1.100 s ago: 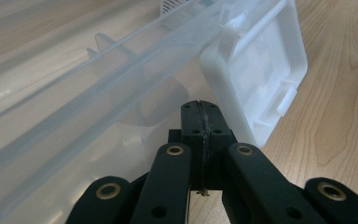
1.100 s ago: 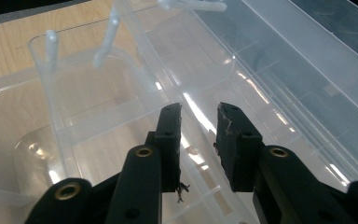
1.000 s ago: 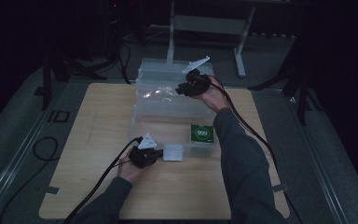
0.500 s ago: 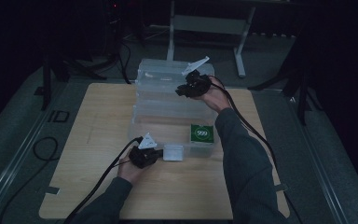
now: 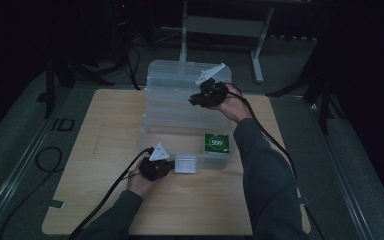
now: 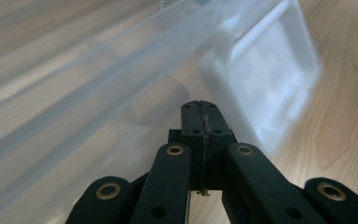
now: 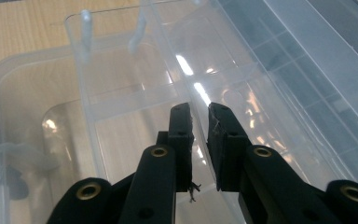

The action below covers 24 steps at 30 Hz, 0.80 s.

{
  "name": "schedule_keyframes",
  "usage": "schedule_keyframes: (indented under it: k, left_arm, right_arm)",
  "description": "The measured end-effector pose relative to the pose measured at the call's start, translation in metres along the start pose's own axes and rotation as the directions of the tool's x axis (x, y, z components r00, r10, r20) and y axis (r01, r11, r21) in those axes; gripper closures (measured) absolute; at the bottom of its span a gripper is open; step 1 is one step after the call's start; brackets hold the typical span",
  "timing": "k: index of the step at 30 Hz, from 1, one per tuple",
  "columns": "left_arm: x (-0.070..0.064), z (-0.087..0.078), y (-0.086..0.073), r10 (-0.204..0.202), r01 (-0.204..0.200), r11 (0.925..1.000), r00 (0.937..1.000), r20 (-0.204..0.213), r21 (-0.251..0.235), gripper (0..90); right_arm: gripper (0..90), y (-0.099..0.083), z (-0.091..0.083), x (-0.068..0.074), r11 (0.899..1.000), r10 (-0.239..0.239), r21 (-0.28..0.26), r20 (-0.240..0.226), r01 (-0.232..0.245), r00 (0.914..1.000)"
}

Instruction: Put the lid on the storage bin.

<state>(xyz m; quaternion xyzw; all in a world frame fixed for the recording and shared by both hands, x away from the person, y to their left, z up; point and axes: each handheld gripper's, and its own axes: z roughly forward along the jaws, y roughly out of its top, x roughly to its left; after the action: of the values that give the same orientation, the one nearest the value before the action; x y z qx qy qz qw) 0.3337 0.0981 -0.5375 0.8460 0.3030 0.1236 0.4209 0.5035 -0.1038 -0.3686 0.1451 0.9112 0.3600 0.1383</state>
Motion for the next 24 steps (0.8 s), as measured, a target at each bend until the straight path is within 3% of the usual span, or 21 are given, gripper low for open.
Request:
schedule_keyframes:
  k: [5,15,24]
  left_arm:
    - [-0.001,0.001,0.0,0.002,-0.002,1.0,1.0,0.007,0.004,90.0]
    - [-0.001,0.001,0.0,0.002,-0.002,1.0,1.0,0.006,0.001,90.0]
    - [-0.002,0.001,-0.001,0.01,-0.01,1.0,1.0,-0.003,0.001,90.0]
  right_arm:
    - [80.7,-0.003,-0.004,0.004,1.0,-0.019,0.005,0.018,0.019,0.9997]
    - [82.2,-0.003,-0.006,0.009,1.0,-0.029,-0.004,-0.003,0.029,0.9996]
    - [83.5,-0.006,-0.013,0.023,0.997,-0.076,-0.001,-0.009,0.076,0.997]
